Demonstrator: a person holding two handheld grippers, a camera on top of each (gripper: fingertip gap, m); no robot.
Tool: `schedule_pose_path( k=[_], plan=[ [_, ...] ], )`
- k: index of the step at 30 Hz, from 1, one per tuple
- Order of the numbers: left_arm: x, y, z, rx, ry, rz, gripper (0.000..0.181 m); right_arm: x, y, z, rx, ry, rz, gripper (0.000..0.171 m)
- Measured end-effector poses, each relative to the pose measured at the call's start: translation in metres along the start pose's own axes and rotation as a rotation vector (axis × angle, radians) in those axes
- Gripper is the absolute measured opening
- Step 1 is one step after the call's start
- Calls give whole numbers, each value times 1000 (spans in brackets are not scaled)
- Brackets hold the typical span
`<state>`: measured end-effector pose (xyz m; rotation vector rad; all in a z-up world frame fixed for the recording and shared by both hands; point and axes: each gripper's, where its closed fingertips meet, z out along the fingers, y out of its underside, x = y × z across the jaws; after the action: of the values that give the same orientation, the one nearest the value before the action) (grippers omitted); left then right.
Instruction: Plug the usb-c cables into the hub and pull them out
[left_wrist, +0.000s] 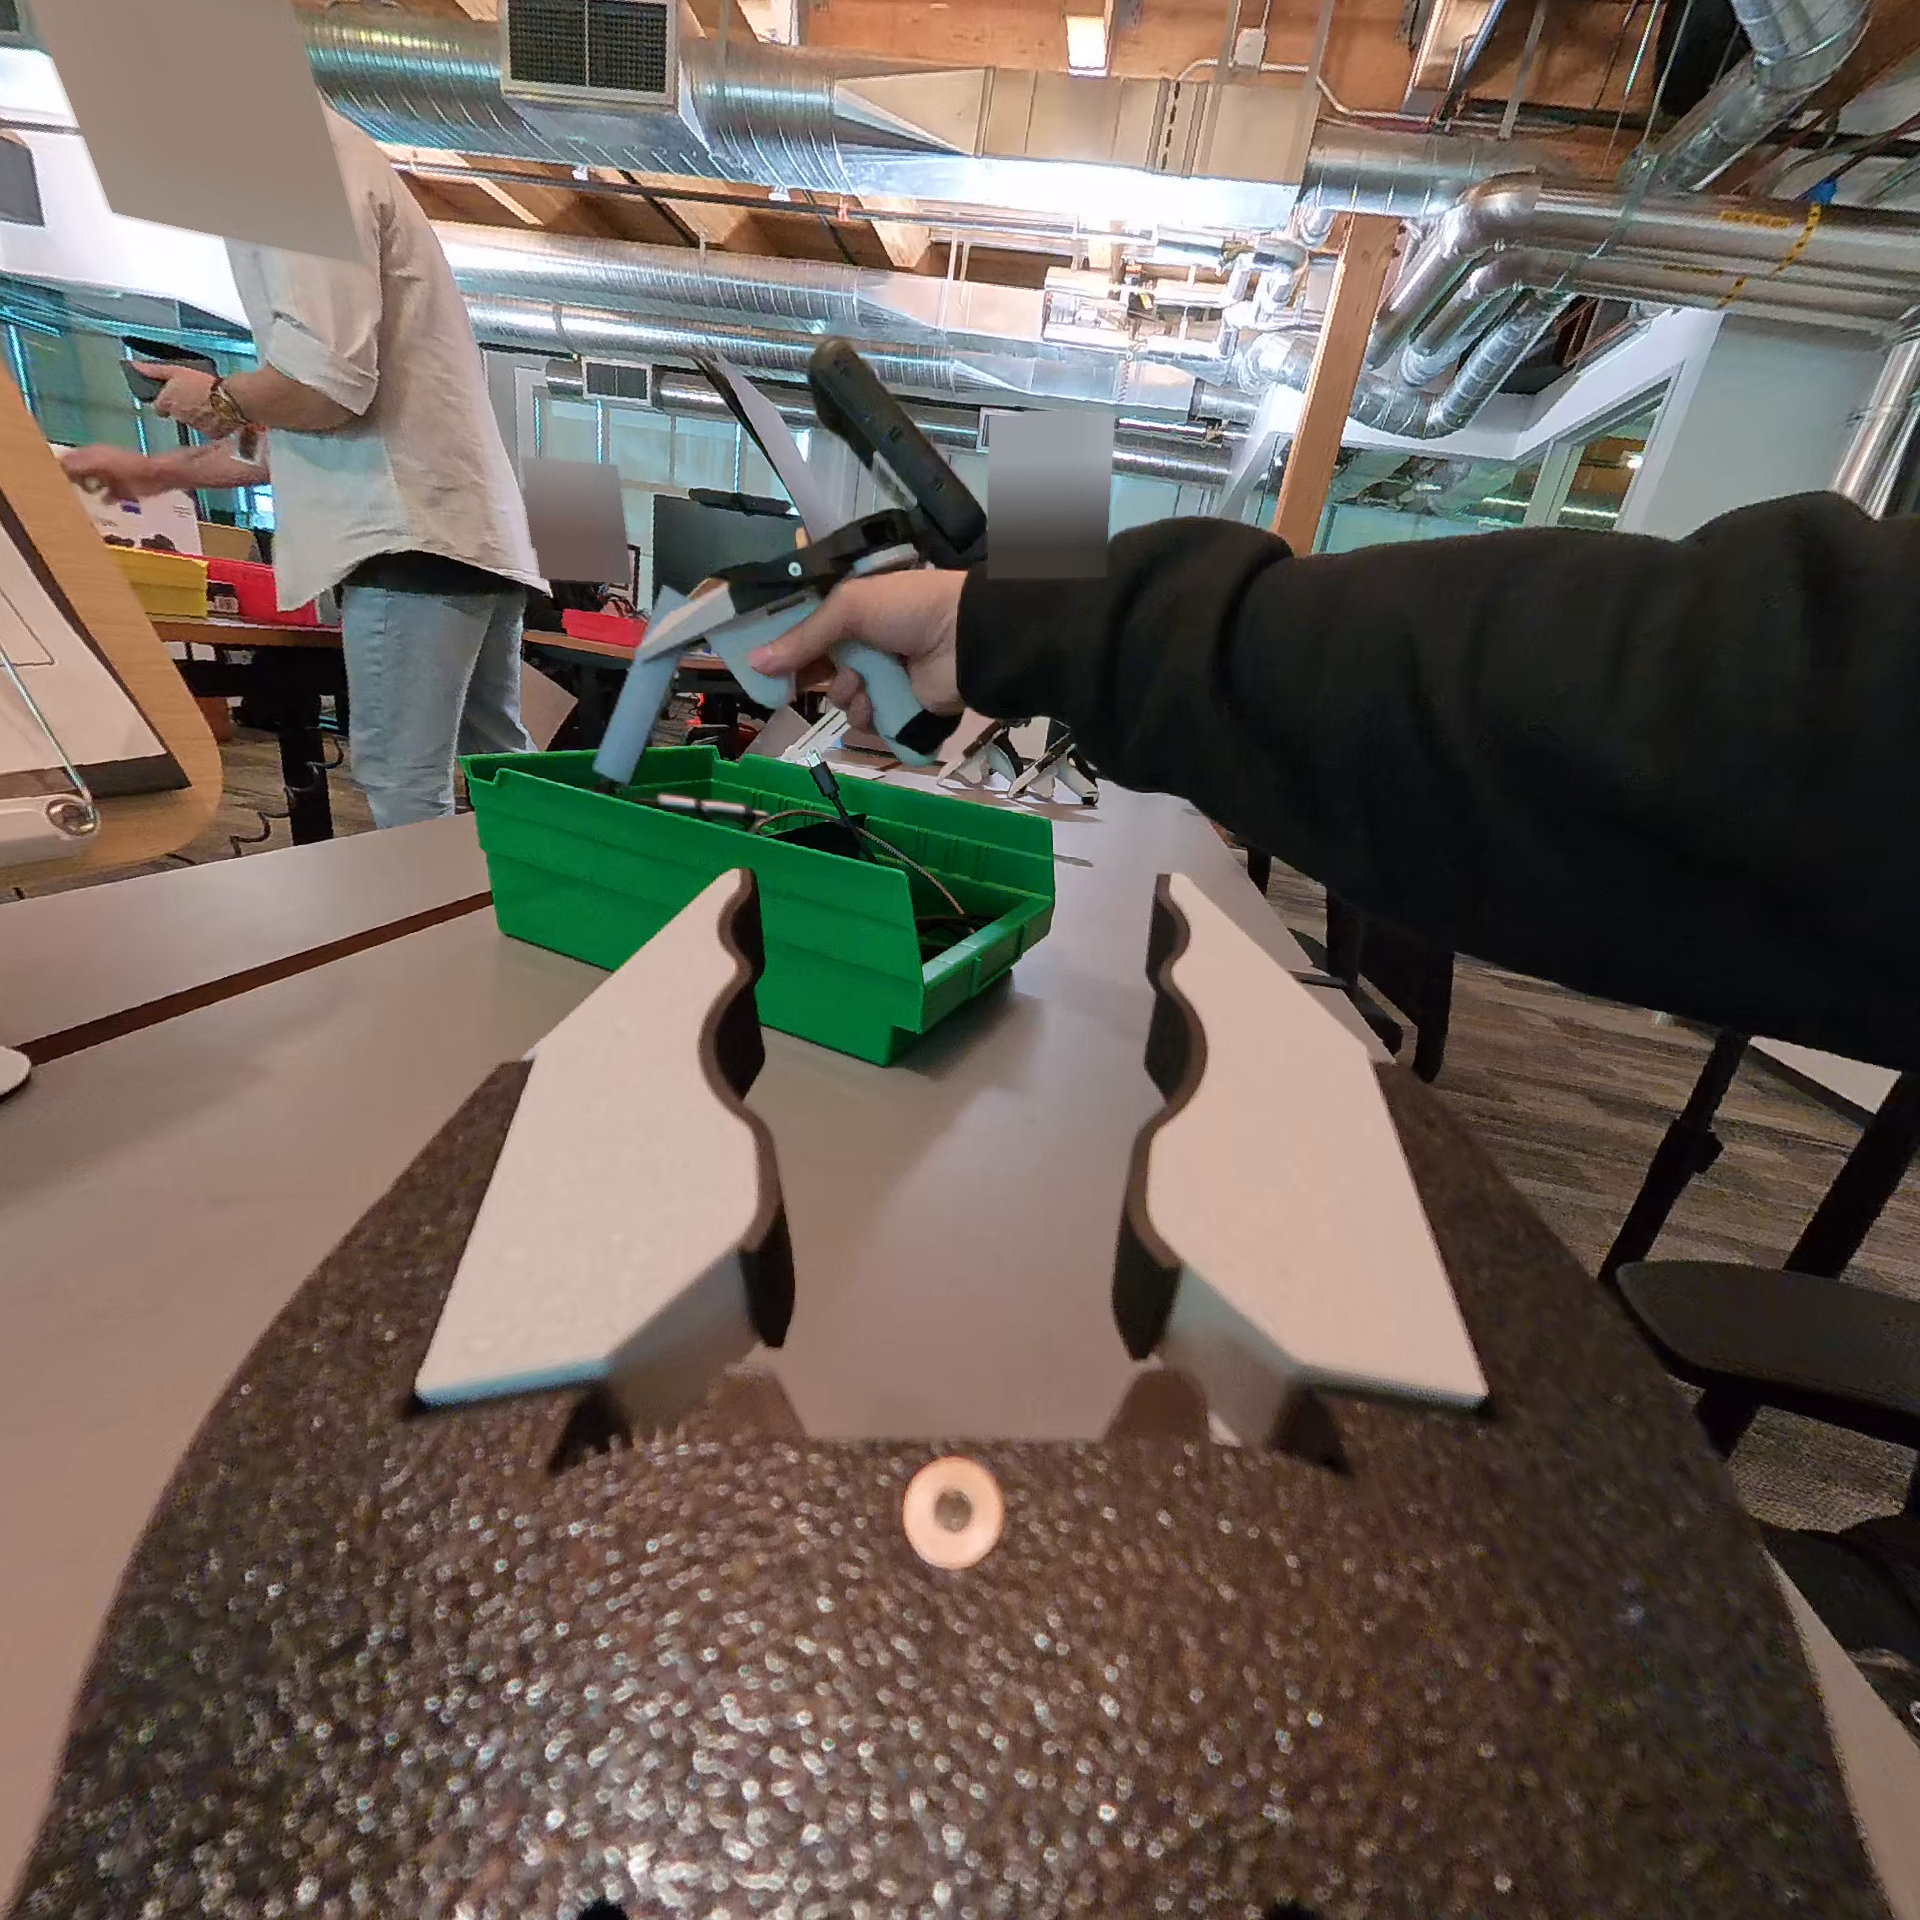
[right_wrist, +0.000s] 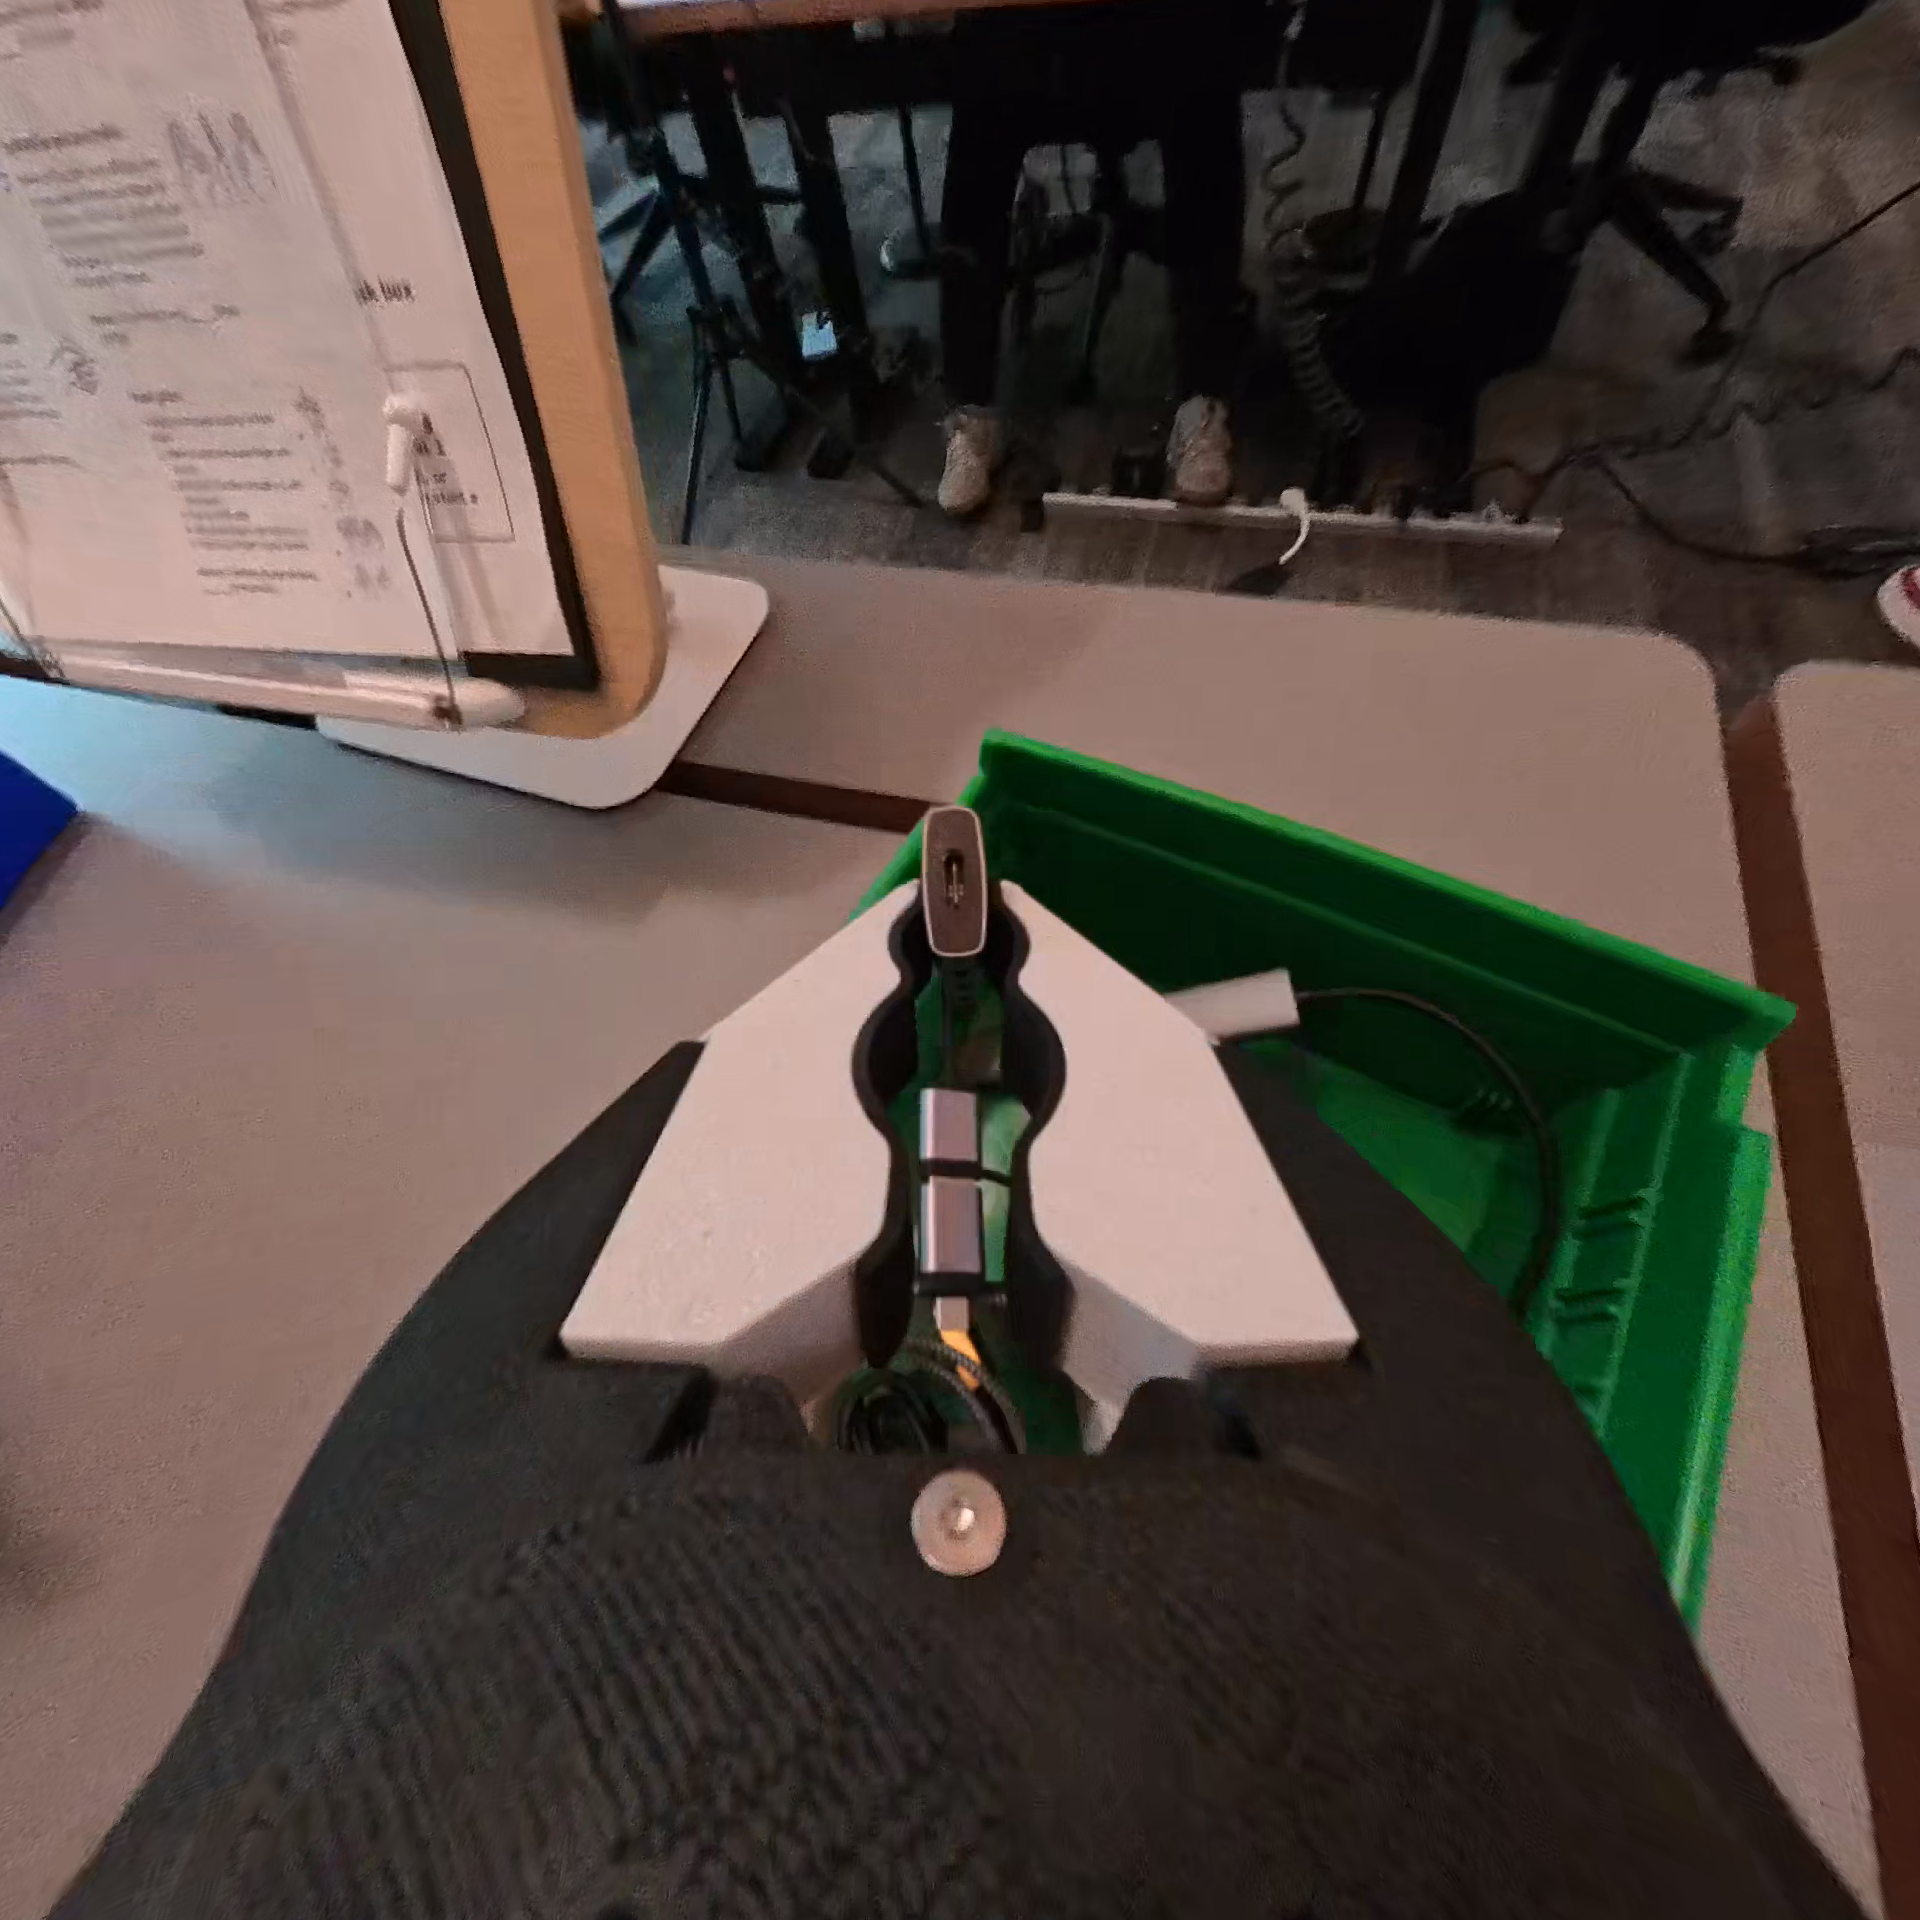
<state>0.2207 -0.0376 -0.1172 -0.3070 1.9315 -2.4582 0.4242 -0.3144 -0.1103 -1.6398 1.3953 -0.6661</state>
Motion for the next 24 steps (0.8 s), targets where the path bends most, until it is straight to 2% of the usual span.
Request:
schedule_pose_path(
  k=[1, 2, 3, 4, 6, 10, 13, 14, 18, 21, 24],
  plan=[
    [0, 0, 0, 0, 3, -4, 72, 7, 12, 1, -65, 25, -3, 9],
    [0, 1, 0, 0, 4, -7, 72, 29, 20, -2, -120, 159, -52, 25],
    [0, 1, 0, 1, 4, -8, 72, 56, 22, -11, -147, 340, -137, 53],
    [-1, 1, 0, 0, 2, -8, 72, 71, 18, -20, -153, 457, -244, 68],
    [-1, 2, 0, -3, 3, -12, 72, 78, 8, -30, -146, 541, -422, 83],
    [-1, 3, 0, -7, 3, -7, 72, 78, -18, -56, -60, 608, -468, 80],
    [0, 4, 1, -13, 3, -4, 72, 46, -19, -83, 54, 541, -410, 81],
    [0, 4, 1, -15, 3, 1, 72, 30, -9, -92, 70, 501, -398, 84],
    [-6, 3, 4, -31, -82, 31, 67, -35, 57, -151, 209, 415, -355, 78],
    [-17, 15, 16, -139, -249, 105, 60, -34, 120, -187, 234, 498, -315, 75],
    [-18, 35, 58, -290, -359, 74, 64, -16, 161, -206, 227, 607, -249, 81]
  ],
)
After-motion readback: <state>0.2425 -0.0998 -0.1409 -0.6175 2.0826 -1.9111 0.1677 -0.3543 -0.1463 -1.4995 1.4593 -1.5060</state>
